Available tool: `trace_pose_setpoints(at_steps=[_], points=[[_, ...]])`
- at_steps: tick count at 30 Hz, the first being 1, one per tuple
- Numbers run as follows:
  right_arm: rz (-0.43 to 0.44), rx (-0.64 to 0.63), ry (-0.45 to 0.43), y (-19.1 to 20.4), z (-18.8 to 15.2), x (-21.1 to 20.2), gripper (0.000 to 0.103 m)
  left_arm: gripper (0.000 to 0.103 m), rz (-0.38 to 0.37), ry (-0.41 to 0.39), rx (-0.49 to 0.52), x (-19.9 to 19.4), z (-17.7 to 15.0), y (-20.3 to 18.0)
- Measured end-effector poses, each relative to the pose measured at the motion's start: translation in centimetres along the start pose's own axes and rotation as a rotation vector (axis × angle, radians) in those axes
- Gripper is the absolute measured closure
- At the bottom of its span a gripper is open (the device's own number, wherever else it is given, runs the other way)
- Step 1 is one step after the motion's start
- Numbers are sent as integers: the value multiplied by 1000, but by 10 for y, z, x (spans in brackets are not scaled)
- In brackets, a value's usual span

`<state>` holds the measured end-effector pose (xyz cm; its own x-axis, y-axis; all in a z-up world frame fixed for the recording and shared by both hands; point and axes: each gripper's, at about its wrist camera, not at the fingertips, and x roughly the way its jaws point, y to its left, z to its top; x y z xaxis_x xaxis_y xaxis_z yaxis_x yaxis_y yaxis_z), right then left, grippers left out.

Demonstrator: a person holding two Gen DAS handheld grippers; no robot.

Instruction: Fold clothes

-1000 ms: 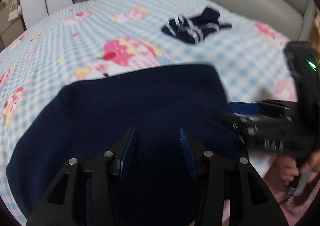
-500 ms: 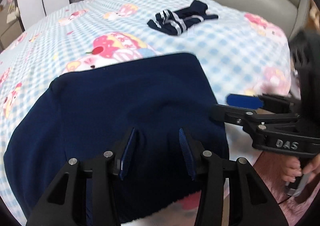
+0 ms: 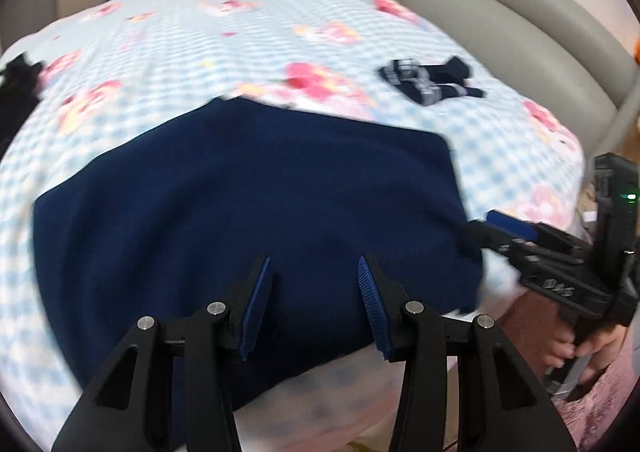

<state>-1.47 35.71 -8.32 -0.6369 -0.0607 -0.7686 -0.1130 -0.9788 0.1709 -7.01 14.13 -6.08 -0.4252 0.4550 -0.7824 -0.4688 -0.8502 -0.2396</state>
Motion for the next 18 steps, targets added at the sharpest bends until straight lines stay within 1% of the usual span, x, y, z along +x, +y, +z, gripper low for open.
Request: trace_pose_setpoints(at_steps=[2,4,7,8,10,11,13,14,17,18], points=[[21,-24,13,14,-4,4,49,57,8,8,-16,-3,-9,13],[-5,-59,55,18,-15,4,49,57,17,22,-13,-1,-18,21],[-44,-85,106,19,-27,13,49,57,90,83,-11,17,-36,32],[-51,-80,116,15,-28,16,48,56,74,86,-40,20,-39,39],[-92,-15,114,5,-26,15,47,56,46,61,-66,12,-38,43],[-109,3,111,0,-26,13,47,56,33,49,-79,7,-37,45],[-145,36,97,-6,-26,7,47,56,59,15,-69,-6,-35,48],[-135,47,72,-7,-25,2,47,57,71,0,-67,-12,-34,51],[-82,78,-16,-6,-18,-16,47,57,58,-27,-131,-25,-35,73],[-72,66,-48,-1,-15,-22,47,57,59,-18,-152,-27,-37,83]])
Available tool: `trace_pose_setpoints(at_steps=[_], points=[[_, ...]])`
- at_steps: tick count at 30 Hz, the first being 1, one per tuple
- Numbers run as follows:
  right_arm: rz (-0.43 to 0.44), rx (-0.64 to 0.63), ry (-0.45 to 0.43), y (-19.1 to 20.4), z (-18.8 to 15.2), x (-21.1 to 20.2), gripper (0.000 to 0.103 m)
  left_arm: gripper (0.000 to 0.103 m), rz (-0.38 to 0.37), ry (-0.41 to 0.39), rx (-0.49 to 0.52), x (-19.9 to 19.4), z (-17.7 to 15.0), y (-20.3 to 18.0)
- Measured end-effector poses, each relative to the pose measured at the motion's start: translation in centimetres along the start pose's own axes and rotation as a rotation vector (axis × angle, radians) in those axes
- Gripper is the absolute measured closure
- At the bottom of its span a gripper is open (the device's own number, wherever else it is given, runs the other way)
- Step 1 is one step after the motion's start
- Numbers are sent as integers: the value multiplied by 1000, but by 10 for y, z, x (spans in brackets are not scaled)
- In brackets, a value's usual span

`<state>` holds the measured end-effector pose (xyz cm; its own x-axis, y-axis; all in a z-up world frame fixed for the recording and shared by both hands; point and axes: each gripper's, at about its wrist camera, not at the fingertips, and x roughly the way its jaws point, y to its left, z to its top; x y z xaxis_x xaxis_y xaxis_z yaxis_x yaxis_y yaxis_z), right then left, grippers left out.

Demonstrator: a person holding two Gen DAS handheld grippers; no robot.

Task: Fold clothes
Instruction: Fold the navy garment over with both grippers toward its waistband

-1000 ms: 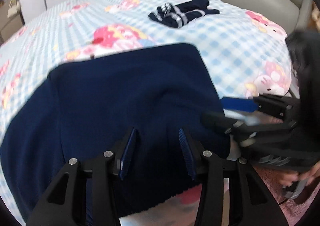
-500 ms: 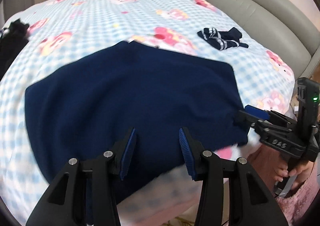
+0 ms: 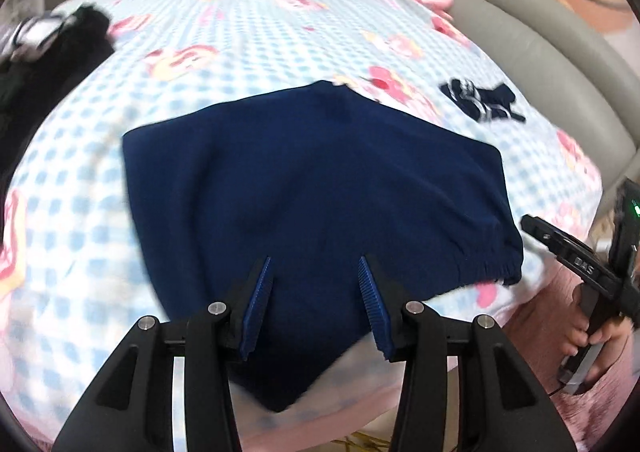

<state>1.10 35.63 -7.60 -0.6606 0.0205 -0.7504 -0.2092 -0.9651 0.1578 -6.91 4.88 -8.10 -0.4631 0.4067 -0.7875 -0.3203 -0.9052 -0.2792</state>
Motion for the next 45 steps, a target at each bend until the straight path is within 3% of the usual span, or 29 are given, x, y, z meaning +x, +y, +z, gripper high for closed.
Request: trace_pose_setpoints(at_steps=[2,5,8,10,13,17,21,24,29,33,39,45], points=[[10,-40,-50,13,5,-8,46,57,22,12,-9,0,-1,12],[-5,-102,-9,31,3,5,46,56,-65,-76,-38,-19,0,25],[-18,-132,41,40,0,17,46,56,-10,-86,-16,-23,11,41],[3,-167,6,52,9,11,46,56,57,-84,0,-20,22,55],[37,-213,0,74,24,15,46,56,65,-49,-38,-7,32,84],[95,-273,28,117,41,31,46,56,100,-1,-21,20,30,95],[109,-368,78,161,36,63,46,56,149,-11,-36,22,24,101],[-20,-395,207,167,24,99,45,56,113,-44,-115,11,31,125],[-30,-381,247,146,18,88,38,56,3,-21,-225,21,35,149],[7,-314,244,131,24,76,38,56,21,-23,-180,36,43,132],[37,-361,99,158,85,62,37,56,36,-33,-205,46,77,145],[68,-279,119,185,138,127,40,58,-99,-36,-343,59,74,174]])
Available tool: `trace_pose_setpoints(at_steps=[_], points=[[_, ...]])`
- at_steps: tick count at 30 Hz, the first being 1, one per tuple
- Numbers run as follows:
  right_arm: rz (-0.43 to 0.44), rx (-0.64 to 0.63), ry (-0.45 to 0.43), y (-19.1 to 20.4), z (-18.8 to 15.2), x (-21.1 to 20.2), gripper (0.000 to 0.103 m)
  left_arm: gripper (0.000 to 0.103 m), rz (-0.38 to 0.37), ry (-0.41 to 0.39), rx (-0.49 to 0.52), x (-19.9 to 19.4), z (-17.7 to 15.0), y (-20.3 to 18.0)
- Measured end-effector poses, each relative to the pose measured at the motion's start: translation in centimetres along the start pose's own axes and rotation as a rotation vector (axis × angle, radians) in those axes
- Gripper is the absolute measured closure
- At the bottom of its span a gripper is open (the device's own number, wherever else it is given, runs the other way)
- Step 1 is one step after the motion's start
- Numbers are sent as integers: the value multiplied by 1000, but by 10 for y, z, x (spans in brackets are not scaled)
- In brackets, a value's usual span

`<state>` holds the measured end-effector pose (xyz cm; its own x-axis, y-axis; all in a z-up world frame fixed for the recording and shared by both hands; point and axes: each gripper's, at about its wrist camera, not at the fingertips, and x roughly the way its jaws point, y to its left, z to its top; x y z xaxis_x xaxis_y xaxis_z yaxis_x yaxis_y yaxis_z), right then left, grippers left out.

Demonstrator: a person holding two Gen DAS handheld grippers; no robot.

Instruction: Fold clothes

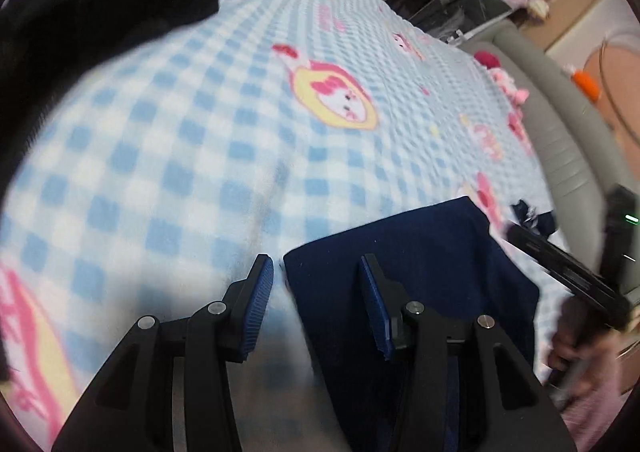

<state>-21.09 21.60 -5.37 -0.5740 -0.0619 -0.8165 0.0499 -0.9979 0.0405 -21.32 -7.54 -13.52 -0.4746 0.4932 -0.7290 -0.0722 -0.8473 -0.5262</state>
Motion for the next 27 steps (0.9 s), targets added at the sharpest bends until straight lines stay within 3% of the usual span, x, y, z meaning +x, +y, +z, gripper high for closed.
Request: trace_pose_setpoints(at_steps=[3,6,10,14,15,17,20,23,27], points=[[-78,-40,74,2,5,46,54,63,9,22,18,5,0,1],[-54,21,122,-21,-2,61,53,73,68,17,80,9,-2,-10],[-16,116,83,-48,-11,55,47,73,148,7,134,14,-6,-21],[-15,164,43,-61,-7,49,49,82,215,-5,146,12,-5,-18],[-57,170,31,-64,-6,46,57,82,211,1,142,13,-4,-15],[-108,203,-1,-74,-6,40,58,82,189,9,130,13,-1,-10],[-38,226,6,-84,-3,37,58,82,134,-17,102,7,1,-8],[-48,121,-33,-69,5,26,58,81,76,-37,91,1,2,-9],[21,24,-40,-35,16,27,47,80,46,-11,57,4,2,-4]])
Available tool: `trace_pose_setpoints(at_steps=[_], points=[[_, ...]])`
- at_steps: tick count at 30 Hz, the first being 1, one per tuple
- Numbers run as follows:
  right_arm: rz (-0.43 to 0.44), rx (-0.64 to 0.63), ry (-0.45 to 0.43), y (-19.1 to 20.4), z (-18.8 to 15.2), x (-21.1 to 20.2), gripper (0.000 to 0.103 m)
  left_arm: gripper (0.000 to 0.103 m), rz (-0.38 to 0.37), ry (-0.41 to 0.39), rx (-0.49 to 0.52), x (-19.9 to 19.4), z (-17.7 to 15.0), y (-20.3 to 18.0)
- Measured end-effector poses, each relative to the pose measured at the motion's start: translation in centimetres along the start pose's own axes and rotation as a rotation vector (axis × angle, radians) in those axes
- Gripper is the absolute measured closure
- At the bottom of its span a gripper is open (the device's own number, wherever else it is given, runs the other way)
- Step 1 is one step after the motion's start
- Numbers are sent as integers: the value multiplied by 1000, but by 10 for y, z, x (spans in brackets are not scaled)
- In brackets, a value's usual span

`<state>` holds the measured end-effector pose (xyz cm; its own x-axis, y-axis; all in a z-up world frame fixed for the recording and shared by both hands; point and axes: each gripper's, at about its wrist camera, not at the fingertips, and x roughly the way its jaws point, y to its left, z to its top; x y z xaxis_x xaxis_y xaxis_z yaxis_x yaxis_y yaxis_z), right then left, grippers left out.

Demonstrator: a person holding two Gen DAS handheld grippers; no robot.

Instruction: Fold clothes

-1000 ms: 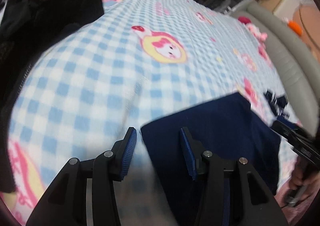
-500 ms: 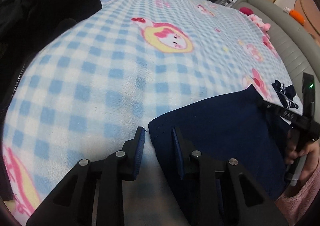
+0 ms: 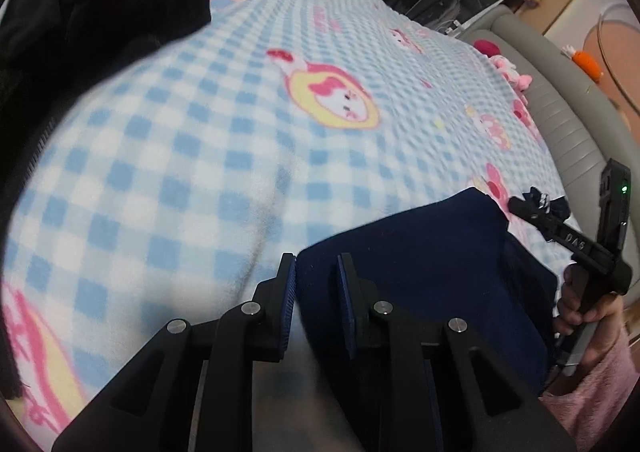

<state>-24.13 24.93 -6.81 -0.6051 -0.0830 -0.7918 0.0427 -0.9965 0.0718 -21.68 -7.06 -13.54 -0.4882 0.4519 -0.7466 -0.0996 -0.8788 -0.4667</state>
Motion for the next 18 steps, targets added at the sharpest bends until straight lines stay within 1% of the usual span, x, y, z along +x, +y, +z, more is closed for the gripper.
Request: trace_pose_setpoints(at_steps=[2,4,5,6,8,9,10,11,12,13,15,18], points=[[50,-46,29,17,4,10,46,71,-36,16,-30,-2,1,6],[71,-90,68,32,6,24,42,70,-72,32,-61,-4,2,12],[80,-112,89,39,7,31,37,70,-90,40,-76,-4,3,16],[77,-125,118,42,7,41,36,70,-109,55,-97,-3,2,21],[69,-137,184,45,7,62,40,70,-152,83,-137,4,-1,28],[79,-129,212,44,6,71,54,71,-173,95,-155,9,-3,30],[93,-117,221,42,5,74,69,73,-158,92,-132,12,-2,25],[109,-106,213,40,6,72,73,74,-142,88,-110,15,-1,19],[124,-96,201,39,7,68,83,88,-127,84,-87,18,-1,14],[140,-85,189,38,8,65,89,92,-111,80,-65,21,0,9],[172,-70,165,35,12,57,93,92,-37,13,-27,9,5,0],[199,-74,102,37,26,40,94,92,5,-63,19,-16,10,-10]])
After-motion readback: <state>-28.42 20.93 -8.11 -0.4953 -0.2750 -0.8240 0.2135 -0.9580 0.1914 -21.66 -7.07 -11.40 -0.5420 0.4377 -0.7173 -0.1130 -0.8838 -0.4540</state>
